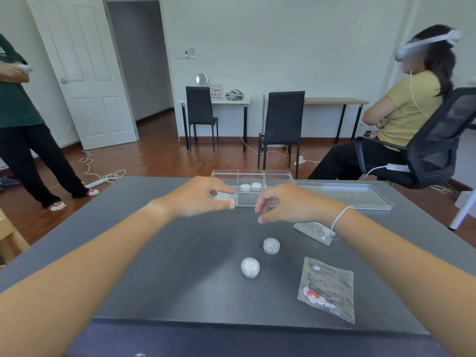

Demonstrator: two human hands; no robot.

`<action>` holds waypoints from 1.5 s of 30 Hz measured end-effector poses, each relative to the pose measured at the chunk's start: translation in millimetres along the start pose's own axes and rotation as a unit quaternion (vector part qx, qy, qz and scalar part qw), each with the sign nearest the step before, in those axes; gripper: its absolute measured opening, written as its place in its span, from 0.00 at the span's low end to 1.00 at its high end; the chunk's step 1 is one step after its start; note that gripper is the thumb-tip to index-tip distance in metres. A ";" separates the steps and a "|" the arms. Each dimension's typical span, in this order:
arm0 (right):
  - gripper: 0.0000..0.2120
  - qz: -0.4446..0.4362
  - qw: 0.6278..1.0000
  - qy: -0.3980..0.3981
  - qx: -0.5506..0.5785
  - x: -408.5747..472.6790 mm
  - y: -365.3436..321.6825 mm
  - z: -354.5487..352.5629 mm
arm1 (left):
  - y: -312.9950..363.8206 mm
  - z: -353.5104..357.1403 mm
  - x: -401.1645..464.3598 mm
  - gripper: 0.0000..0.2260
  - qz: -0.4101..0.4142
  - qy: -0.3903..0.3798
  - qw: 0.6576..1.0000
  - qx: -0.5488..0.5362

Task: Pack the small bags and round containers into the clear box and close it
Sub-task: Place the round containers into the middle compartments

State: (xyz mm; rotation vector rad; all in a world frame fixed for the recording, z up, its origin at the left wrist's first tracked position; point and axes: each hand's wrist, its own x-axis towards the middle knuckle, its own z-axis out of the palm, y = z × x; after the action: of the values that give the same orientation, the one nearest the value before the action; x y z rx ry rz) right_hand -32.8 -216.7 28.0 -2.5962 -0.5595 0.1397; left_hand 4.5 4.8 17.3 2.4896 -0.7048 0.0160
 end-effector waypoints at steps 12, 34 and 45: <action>0.12 0.020 0.997 -0.077 -0.012 -29.3 7.4 24.2 | 38.1 35.6 -52.3 0.11 0.021 -0.085 0.993 -0.077; 0.08 -0.010 0.999 0.013 0.038 -8.7 20.4 4.3 | 31.6 39.3 -38.2 0.09 0.025 -0.108 0.991 -0.081; 0.06 -0.027 0.994 0.092 0.059 20.9 28.6 -33.5 | 20.6 -12.8 41.3 0.06 0.016 0.026 0.996 -0.086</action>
State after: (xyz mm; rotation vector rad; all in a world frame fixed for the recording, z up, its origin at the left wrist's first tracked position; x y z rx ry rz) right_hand 3.1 -245.4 44.0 -2.4437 -0.5366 -0.0825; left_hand 31.8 -23.2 44.9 2.3057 -0.6940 0.0310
